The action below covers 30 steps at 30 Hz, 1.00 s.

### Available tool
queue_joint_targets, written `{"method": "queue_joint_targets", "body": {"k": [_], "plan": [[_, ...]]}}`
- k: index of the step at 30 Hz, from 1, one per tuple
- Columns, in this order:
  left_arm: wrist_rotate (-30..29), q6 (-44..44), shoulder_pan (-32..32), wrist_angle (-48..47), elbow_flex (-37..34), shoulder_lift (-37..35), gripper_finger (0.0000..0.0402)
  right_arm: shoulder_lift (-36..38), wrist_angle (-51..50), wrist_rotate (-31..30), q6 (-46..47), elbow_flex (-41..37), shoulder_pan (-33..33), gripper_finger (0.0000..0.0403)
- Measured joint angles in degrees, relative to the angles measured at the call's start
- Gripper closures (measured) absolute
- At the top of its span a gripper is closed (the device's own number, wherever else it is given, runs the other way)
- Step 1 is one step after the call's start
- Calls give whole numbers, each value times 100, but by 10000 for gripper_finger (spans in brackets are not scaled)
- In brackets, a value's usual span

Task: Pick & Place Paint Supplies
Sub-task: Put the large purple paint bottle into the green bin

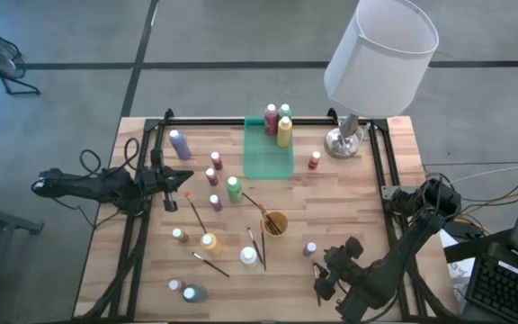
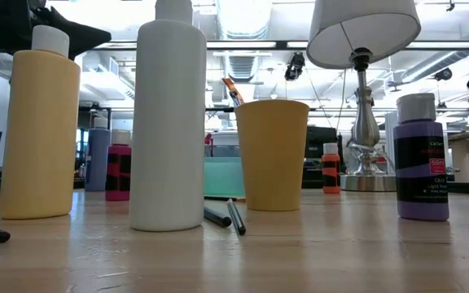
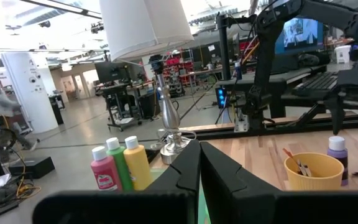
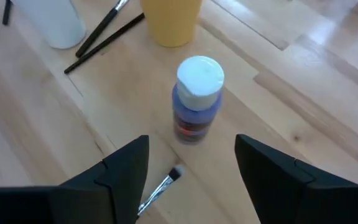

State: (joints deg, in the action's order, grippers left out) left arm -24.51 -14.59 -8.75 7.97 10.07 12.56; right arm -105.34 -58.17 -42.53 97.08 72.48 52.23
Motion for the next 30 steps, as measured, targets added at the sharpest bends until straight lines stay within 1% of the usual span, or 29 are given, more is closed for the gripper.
{"method": "queue_joint_targets", "body": {"k": [4, 9, 15, 20, 23, 25, 30], "plan": [[-2, 0, 0, -4, 0, 0, 385, 133, 583, -278, -140, -415, -1, 159], [-1, 0, 0, -25, 0, 0, 385, 158, 990, -702, -189, -855, -34, 156], [-2, 0, 0, -37, 0, 0, 385, 175, 1413, -1139, -175, -1215, -51, 170], [-1, 0, 0, -36, 0, 0, 385, 177, 1915, -1119, -264, -1410, -71, 176], [-2, 0, 0, -35, 0, 0, 385, 208, 2129, -834, -489, -1423, -70, 171], [-2, 0, 0, -35, 0, 0, 385, 266, 2103, -708, -725, -1318, -70, 166], [-2, 0, 0, -41, 0, 2, 385, 653, 2058, -700, -1572, -1016, -167, 152]]}}
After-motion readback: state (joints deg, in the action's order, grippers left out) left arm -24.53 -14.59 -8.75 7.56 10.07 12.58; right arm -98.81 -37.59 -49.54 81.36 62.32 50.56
